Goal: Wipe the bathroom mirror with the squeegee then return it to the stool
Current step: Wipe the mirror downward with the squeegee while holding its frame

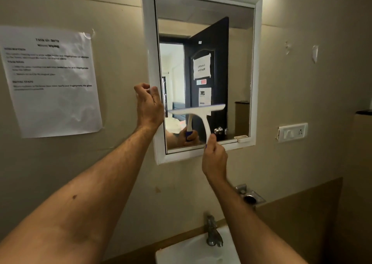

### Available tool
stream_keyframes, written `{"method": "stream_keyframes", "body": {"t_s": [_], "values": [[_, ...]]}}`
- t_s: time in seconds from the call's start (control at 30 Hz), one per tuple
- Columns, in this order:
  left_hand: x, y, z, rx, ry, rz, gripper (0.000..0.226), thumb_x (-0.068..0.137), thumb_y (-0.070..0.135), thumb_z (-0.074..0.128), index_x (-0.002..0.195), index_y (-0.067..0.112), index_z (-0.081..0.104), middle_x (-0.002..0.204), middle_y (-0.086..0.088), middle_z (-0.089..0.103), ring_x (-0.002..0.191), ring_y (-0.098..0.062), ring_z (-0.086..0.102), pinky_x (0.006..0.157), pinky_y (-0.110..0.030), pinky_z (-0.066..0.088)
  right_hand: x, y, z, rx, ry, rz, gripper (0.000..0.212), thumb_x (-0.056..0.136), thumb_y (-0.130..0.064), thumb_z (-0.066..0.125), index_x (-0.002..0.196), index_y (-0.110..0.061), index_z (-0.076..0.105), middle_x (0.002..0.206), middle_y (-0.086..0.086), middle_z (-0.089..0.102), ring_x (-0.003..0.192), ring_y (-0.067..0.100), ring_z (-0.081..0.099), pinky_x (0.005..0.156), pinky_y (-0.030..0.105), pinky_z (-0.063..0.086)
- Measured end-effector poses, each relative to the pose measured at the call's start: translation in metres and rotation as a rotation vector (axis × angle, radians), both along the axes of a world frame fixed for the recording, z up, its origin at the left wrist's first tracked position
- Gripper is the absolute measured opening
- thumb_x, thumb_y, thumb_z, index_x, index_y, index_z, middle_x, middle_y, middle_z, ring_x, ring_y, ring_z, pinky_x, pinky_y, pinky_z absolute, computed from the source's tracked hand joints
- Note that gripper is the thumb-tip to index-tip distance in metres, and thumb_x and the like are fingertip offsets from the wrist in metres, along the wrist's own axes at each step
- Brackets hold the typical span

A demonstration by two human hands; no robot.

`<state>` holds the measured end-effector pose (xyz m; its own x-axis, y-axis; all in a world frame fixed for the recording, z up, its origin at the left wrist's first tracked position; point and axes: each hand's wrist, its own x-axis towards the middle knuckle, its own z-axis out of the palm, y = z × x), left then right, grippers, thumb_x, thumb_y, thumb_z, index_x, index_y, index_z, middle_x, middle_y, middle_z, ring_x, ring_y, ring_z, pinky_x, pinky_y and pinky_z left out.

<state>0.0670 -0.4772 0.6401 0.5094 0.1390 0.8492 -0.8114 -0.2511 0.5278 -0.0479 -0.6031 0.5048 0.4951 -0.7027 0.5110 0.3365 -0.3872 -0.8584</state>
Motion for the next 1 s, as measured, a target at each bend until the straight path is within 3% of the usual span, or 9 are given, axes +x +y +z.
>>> {"method": "stream_keyframes", "body": {"t_s": [0.07, 0.17, 0.27, 0.4, 0.57, 0.73, 0.9, 1.0], "values": [[0.0, 0.001, 0.003, 0.006, -0.002, 0.001, 0.027, 0.103, 0.027, 0.034, 0.114, 0.003, 0.034, 0.095, -0.009, 0.046, 0.076, -0.011, 0.045, 0.054, -0.004, 0.031, -0.003, 0.0, -0.018, 0.004, -0.001, -0.01, 0.054, 0.103, -0.046, 0.031, 0.066, -0.015, 0.054, 0.057, 0.003, 0.05, 0.054, 0.013, 0.049, 0.051, 0.03, 0.041], [-0.002, 0.0, 0.012, -0.019, 0.0, -0.008, 0.03, 0.103, 0.031, 0.034, 0.115, 0.003, 0.033, 0.096, -0.009, 0.048, 0.077, -0.012, 0.047, 0.055, -0.009, 0.032, -0.001, 0.001, -0.005, 0.017, -0.027, 0.007, 0.054, 0.103, -0.047, 0.031, 0.067, -0.015, 0.055, 0.059, 0.003, 0.05, 0.056, 0.013, 0.049, 0.053, 0.029, 0.04], [-0.004, -0.004, 0.028, -0.066, -0.003, -0.04, 0.031, 0.103, 0.034, 0.033, 0.112, 0.004, 0.034, 0.096, -0.007, 0.048, 0.078, -0.011, 0.047, 0.057, -0.01, 0.034, 0.0, 0.002, 0.054, 0.001, -0.082, 0.034, 0.05, 0.103, -0.05, 0.029, 0.067, -0.022, 0.051, 0.062, -0.003, 0.05, 0.061, 0.011, 0.05, 0.057, 0.028, 0.04], [-0.001, -0.007, 0.059, -0.117, -0.024, -0.031, 0.02, 0.103, 0.035, 0.032, 0.102, 0.015, 0.028, 0.097, -0.009, 0.049, 0.08, -0.015, 0.048, 0.063, -0.023, 0.034, 0.008, 0.001, 0.142, -0.064, -0.124, 0.046, 0.05, 0.104, -0.049, 0.025, 0.067, -0.025, 0.049, 0.061, -0.009, 0.048, 0.054, 0.003, 0.046, 0.054, 0.02, 0.033], [0.001, -0.01, 0.081, -0.098, -0.029, 0.016, 0.023, 0.103, 0.036, 0.031, 0.104, 0.013, 0.031, 0.098, -0.012, 0.051, 0.078, -0.016, 0.05, 0.059, -0.02, 0.036, 0.016, 0.001, 0.203, -0.099, -0.149, 0.057, 0.055, 0.105, -0.05, 0.022, 0.071, -0.02, 0.054, 0.058, -0.007, 0.053, 0.044, -0.002, 0.052, 0.05, 0.013, 0.036], [0.002, -0.01, 0.078, 0.008, -0.049, 0.133, 0.035, 0.103, 0.041, 0.028, 0.114, 0.008, 0.032, 0.095, -0.008, 0.051, 0.063, -0.005, 0.046, 0.051, -0.018, 0.028, 0.026, -0.003, 0.191, -0.112, -0.154, 0.04, 0.058, 0.104, -0.051, 0.022, 0.078, -0.015, 0.06, 0.065, -0.002, 0.059, 0.06, 0.007, 0.06, 0.06, 0.021, 0.044], [0.007, -0.009, 0.081, -0.025, -0.068, 0.117, 0.035, 0.103, 0.043, 0.027, 0.114, 0.01, 0.031, 0.099, -0.01, 0.054, 0.069, -0.013, 0.052, 0.052, -0.016, 0.029, 0.029, -0.003, 0.147, -0.106, -0.169, 0.012, 0.047, 0.104, -0.047, 0.028, 0.069, -0.026, 0.05, 0.06, -0.009, 0.049, 0.054, 0.003, 0.049, 0.054, 0.017, 0.036], [0.012, -0.008, 0.077, -0.05, -0.091, 0.107, 0.033, 0.103, 0.044, 0.027, 0.113, 0.013, 0.03, 0.097, -0.01, 0.055, 0.072, -0.015, 0.055, 0.055, -0.02, 0.038, 0.029, 0.004, 0.167, -0.072, -0.225, 0.022, 0.048, 0.105, -0.047, 0.027, 0.068, -0.026, 0.05, 0.058, -0.01, 0.048, 0.047, 0.0, 0.049, 0.051, 0.015, 0.033]]}}
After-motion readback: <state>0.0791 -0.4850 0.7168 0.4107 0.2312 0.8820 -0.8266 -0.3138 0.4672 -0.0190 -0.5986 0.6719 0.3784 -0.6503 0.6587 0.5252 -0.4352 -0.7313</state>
